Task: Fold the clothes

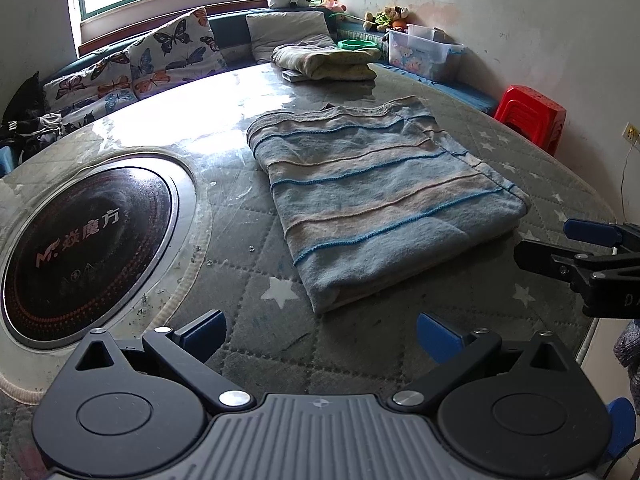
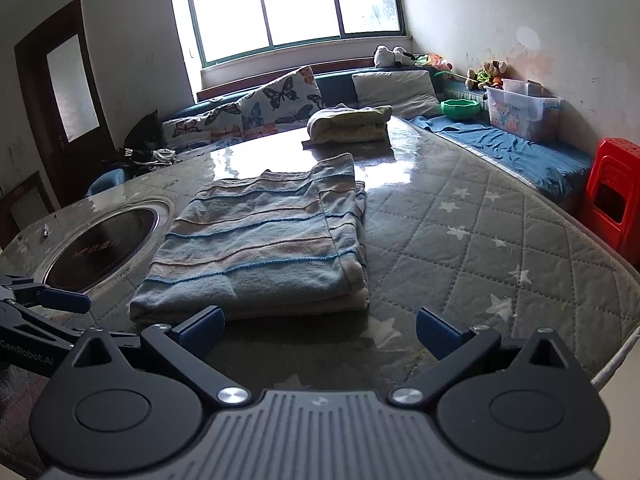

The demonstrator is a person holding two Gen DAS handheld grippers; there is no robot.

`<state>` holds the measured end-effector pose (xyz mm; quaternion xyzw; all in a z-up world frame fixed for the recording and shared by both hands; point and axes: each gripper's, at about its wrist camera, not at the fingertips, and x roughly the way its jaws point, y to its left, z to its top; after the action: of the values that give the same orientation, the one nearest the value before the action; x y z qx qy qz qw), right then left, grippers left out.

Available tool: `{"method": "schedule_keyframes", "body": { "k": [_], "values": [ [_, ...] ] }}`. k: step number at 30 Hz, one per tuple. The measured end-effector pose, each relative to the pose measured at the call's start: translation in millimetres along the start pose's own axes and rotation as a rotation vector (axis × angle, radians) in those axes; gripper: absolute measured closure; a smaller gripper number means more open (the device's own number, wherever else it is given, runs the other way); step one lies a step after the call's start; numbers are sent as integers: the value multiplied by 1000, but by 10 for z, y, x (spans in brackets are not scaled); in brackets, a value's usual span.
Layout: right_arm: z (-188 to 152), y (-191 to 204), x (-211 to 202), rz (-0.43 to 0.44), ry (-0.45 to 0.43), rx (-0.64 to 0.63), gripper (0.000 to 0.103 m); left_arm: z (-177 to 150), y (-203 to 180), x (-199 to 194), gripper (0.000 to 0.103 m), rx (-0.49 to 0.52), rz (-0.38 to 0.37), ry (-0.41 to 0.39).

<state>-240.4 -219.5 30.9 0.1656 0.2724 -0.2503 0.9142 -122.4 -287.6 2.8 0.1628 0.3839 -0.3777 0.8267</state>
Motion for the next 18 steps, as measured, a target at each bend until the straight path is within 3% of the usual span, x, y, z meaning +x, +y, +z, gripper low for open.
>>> {"method": "schedule_keyframes", "body": {
  "k": [18],
  "values": [
    [11, 19, 34, 0, 18, -23, 0, 23, 14, 33, 0, -6, 1, 7]
  ]
}}
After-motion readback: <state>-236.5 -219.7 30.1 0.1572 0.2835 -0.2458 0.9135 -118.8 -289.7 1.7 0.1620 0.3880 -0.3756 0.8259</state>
